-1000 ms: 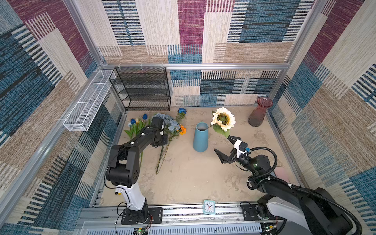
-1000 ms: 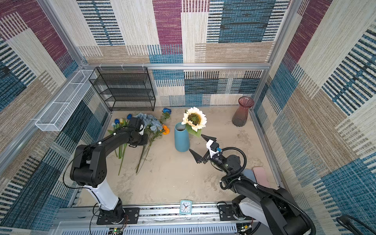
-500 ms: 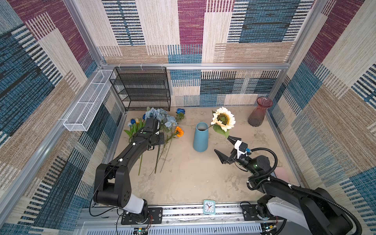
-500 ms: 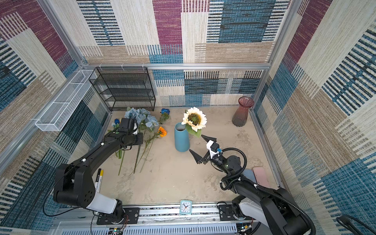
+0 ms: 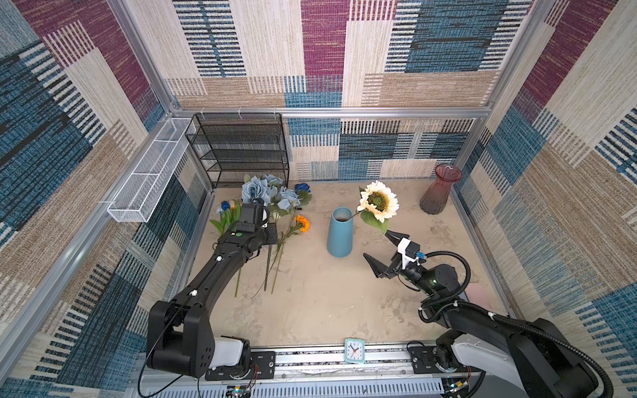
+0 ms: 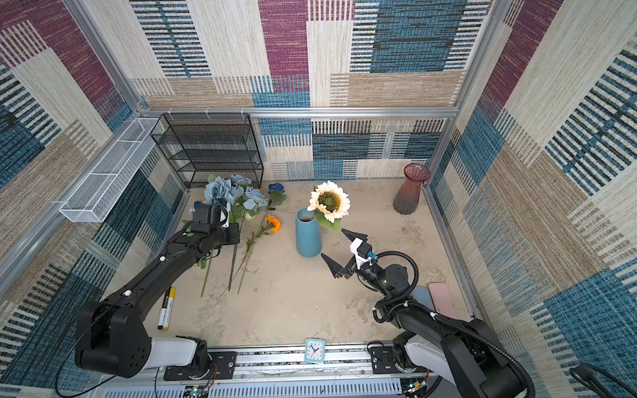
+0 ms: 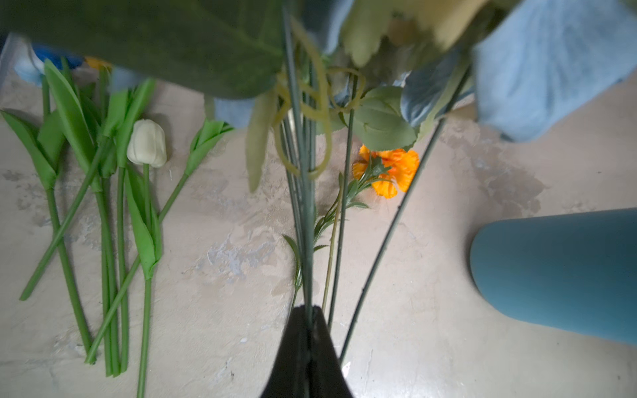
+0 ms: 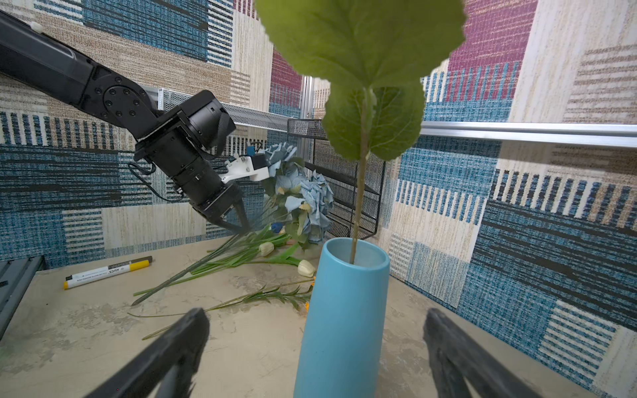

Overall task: Arrange the flowers into the vase
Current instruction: 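Lift the blue roses with the left gripper and carry them over the light-blue vase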

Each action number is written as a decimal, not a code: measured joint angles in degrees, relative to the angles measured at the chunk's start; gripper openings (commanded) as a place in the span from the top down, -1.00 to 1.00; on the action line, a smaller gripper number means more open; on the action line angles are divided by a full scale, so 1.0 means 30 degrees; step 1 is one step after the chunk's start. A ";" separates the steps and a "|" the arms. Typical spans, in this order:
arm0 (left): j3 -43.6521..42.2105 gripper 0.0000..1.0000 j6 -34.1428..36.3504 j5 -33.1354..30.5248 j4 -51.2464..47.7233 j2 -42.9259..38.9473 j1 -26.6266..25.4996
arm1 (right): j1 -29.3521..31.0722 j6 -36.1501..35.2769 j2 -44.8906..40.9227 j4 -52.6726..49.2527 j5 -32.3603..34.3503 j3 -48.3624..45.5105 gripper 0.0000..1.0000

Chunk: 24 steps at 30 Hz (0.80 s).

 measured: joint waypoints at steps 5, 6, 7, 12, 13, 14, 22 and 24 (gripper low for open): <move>0.0000 1.00 -0.0197 0.0277 0.0007 -0.1749 -0.0022 | 0.0000 0.0000 0.0022 0.0248 0.0022 -0.0087 -1.00; 0.0000 1.00 -0.0204 0.0597 0.0022 -0.2186 -0.0022 | 0.0000 0.0000 0.0029 0.0262 0.0022 -0.0095 -1.00; 0.0000 1.00 -0.0204 0.0794 0.0080 -0.2543 -0.0044 | 0.0000 0.0000 0.0029 0.0262 0.0022 -0.0109 -1.00; -0.0401 1.00 -0.0197 0.2980 0.1953 -0.4721 -0.0401 | 0.0000 0.0000 0.0029 0.0372 0.0029 -0.0204 -1.00; -0.0670 1.00 -0.0197 0.3621 0.2732 -0.5224 -0.0459 | 0.0000 0.0000 0.0029 0.0372 0.0022 -0.0219 -1.00; -0.0940 1.00 -0.0211 0.4167 0.3519 -0.5639 -0.0532 | 0.0000 0.0000 0.0022 0.0372 0.0022 -0.0219 -1.00; -0.2033 1.00 -0.1035 0.7264 0.9661 -0.6594 -0.1122 | 0.0000 0.0000 -0.0044 0.0386 0.0022 -0.0240 -1.00; -0.1778 1.00 -0.1268 0.7592 1.0841 -0.6120 -0.1370 | 0.0000 0.0000 -0.0007 0.0386 0.0022 -0.0240 -1.00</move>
